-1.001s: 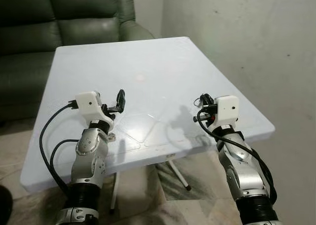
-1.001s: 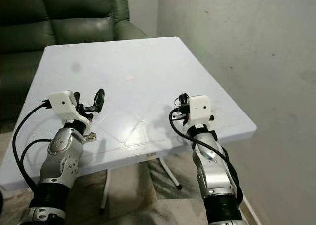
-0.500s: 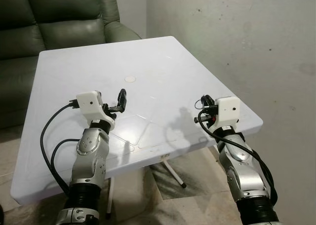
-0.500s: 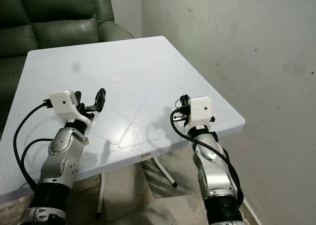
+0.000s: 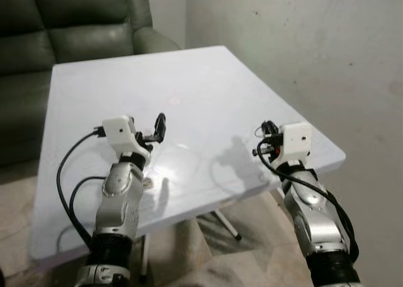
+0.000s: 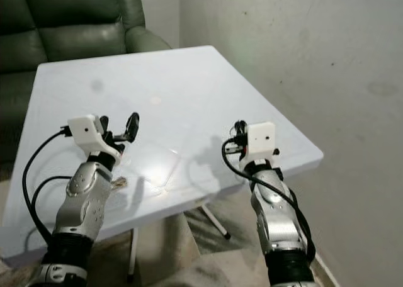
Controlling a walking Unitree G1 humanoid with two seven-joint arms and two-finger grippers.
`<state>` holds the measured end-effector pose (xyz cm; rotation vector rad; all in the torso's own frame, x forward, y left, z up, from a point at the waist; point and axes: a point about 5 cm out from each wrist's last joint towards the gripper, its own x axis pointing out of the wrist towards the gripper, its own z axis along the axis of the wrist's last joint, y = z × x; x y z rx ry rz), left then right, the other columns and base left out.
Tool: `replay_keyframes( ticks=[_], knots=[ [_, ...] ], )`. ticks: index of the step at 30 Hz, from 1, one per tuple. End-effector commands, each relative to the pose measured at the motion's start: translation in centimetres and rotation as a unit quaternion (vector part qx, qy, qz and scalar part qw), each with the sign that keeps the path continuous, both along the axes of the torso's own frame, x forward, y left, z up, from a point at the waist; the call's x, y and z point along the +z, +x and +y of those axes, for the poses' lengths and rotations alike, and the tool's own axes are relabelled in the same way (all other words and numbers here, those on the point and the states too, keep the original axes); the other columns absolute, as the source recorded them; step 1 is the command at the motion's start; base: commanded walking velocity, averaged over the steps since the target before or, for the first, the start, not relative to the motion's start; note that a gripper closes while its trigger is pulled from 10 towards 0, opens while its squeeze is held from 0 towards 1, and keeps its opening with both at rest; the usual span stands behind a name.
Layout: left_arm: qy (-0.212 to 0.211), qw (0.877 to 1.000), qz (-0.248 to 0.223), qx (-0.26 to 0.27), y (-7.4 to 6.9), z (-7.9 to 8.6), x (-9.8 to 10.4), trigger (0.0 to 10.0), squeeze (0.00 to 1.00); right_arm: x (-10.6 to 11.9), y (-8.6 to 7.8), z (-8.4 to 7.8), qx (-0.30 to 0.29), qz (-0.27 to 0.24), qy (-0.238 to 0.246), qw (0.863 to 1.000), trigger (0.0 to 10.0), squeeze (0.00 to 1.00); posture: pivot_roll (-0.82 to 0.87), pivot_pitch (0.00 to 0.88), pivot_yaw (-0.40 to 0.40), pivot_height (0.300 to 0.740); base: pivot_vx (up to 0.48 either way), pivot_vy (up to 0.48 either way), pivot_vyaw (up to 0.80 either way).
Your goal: Hang keys on a hook
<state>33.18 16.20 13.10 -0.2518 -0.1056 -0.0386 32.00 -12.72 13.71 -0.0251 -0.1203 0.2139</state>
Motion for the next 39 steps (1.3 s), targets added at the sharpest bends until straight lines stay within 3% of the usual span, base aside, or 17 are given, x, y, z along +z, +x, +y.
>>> replay_keyframes(
  ticks=[1, 39],
  knots=[
    [-0.001, 1.0, -0.009, -0.01, 0.41, -0.95, 0.8, 10.0, 0.0, 0.48, 0.18, -1.25, -0.019, -0.006, -0.006, 1.0, 10.0, 0.0, -0.03, 0.012, -0.024, 0.732, 0.0, 0.0, -0.71],
    [0.003, 1.0, -0.001, -0.021, -0.01, -1.51, 0.44, 10.0, 0.0, 0.26, -0.47, -1.39, -0.022, 0.002, -0.006, 1.0, 10.0, 0.0, -0.04, 0.021, -0.028, 0.732, 0.0, 0.0, -0.71]
  ],
)
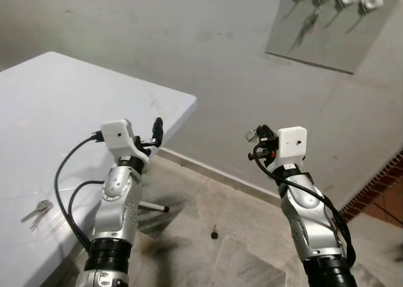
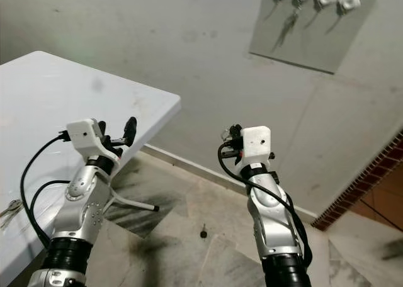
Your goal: Hang keys on a hook
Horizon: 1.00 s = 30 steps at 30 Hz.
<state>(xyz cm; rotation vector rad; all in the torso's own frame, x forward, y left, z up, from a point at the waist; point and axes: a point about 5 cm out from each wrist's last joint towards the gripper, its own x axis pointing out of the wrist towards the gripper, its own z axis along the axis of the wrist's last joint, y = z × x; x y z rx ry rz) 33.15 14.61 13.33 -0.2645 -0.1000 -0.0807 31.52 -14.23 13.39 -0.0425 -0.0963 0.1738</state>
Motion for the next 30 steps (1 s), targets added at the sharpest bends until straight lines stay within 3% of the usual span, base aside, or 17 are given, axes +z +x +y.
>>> replay_keyframes(
  ticks=[1, 11, 18, 26, 30],
  knots=[
    [0.008, 1.0, -0.001, 0.001, 0.0, 0.1, 0.2, 10.0, 0.0, 0.6, 0.0, 0.1, -0.001, -0.009, 0.002, 1.0, 10.0, 0.0, -0.04, 0.021, -0.028, 0.732, 0.0, 0.0, -0.72],
    [0.013, 1.0, 0.001, -0.007, 0.1, -0.1, 0.1, 10.0, 0.0, 0.5, -0.1, 0.1, -0.003, -0.01, 0.003, 1.0, 10.0, 0.0, -0.04, 0.003, -0.025, 0.732, 0.0, 0.0, -0.72],
    [0.039, 0.999, -0.002, -0.012, 0.3, 0.1, 0.3, 10.0, 0.0, 0.4, 0.0, -0.9, -0.02, -0.011, -0.003, 1.0, 10.0, 0.0, -0.04, 0.0, -0.004, 0.732, 0.0, 0.0, -0.72],
    [0.041, 0.999, 0.002, -0.013, 0.5, -0.1, 0.4, 10.0, 0.0, 0.4, -0.2, -1.9, -0.036, -0.018, 0.001, 0.999, 10.0, 0.0, -0.03, 0.004, 0.005, 0.732, 0.0, 0.0, -0.7],
    [0.037, 0.999, 0.015, -0.019, 0.3, -0.4, 0.1, 10.0, 0.0, 0.4, -0.4, -2.0, -0.042, -0.02, -0.004, 0.999, 10.0, 0.0, -0.04, 0.017, 0.006, 0.732, 0.0, 0.0, 0.0]
  ],
)
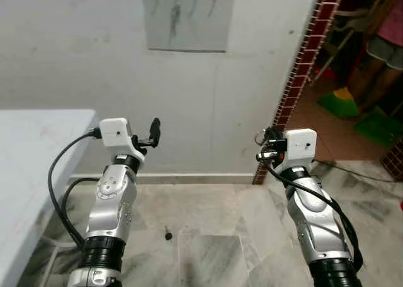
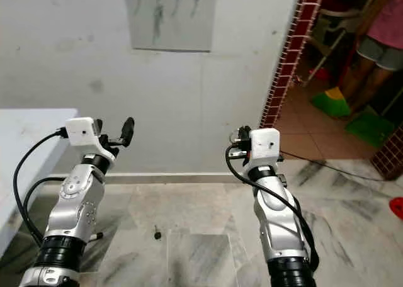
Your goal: Hang keys on a hook
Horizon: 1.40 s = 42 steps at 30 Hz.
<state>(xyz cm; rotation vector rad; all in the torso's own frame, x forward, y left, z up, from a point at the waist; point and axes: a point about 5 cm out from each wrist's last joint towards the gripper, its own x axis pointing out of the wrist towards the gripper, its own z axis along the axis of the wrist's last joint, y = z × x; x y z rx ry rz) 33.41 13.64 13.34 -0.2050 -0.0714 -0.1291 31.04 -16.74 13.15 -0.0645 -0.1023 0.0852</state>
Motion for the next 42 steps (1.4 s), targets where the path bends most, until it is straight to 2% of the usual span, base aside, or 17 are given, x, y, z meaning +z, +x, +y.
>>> replay_keyframes(
  ticks=[1, 10, 26, 29, 42],
  knots=[
    [0.006, 1.0, 0.005, 0.006, 0.1, 0.6, 0.1, 10.0, 0.0, 0.7, 0.0, 0.5, 0.002, -0.015, 0.003, 1.0, 10.0, 0.0, -0.04, 0.017, 0.006, 0.732, 0.0, 0.0, 0.0],
    [-0.015, 1.0, 0.01, 0.015, -0.3, 0.8, -0.2, 10.0, 0.0, 0.3, -0.6, -0.1, 0.0, -0.011, 0.0, 1.0, 10.0, 0.0, -0.04, 0.036, 0.001, 0.732, 0.0, 0.0, 0.0],
    [-0.022, 0.999, 0.022, 0.026, -0.5, 0.9, -0.4, 10.0, 0.0, 0.1, -1.1, -0.3, -0.001, -0.006, -0.006, 1.0, 10.0, 0.0, -0.04, 0.047, 0.001, 0.732, 0.315, 0.0, 0.0],
    [-0.004, 0.999, 0.024, 0.034, -0.4, 0.8, -0.5, 10.0, 0.0, 0.1, -1.1, -0.3, -0.001, -0.004, -0.006, 1.0, 10.0, 0.0, -0.04, 0.045, 0.0, 0.732, 0.0, 0.0, 0.0],
    [0.019, 1.0, 0.024, 0.006, -0.7, 0.1, -0.7, 10.0, 0.0, -0.1, -1.4, -0.2, 0.007, 0.005, -0.004, 1.0, 10.0, 0.0, -0.04, 0.05, -0.011, 0.732, 0.0, 0.0, 0.0]
  ],
)
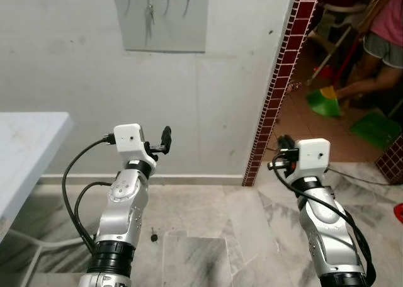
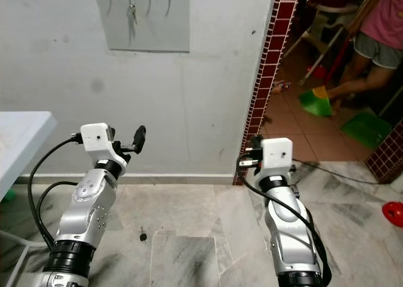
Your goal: Hang keys on a hook
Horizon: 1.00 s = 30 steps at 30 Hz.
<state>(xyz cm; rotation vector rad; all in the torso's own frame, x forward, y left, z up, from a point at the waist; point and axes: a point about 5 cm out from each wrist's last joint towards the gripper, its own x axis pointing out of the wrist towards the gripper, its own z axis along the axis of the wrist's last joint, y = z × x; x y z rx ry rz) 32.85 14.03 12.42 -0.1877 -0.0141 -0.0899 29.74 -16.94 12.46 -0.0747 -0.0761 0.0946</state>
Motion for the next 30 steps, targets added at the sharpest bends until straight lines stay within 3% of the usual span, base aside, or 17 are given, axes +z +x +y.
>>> replay_keyframes(
  ticks=[1, 30],
  knots=[
    [0.011, 1.0, -0.005, -0.019, -0.2, -0.4, 0.2, 10.0, 0.0, 0.6, -0.1, 0.0, 0.003, -0.006, 0.002, 1.0, 10.0, 0.0, -0.04, 0.053, -0.011, 0.732, 0.0, 0.0, 0.0],
    [-0.022, 1.0, 0.0, -0.002, -0.6, 0.8, 0.3, 10.0, 0.0, 0.7, -0.2, 0.4, 0.008, -0.009, -0.001, 1.0, 10.0, 0.0, -0.03, 0.067, -0.017, 0.732, 0.0, 0.031, 0.0]
  ],
)
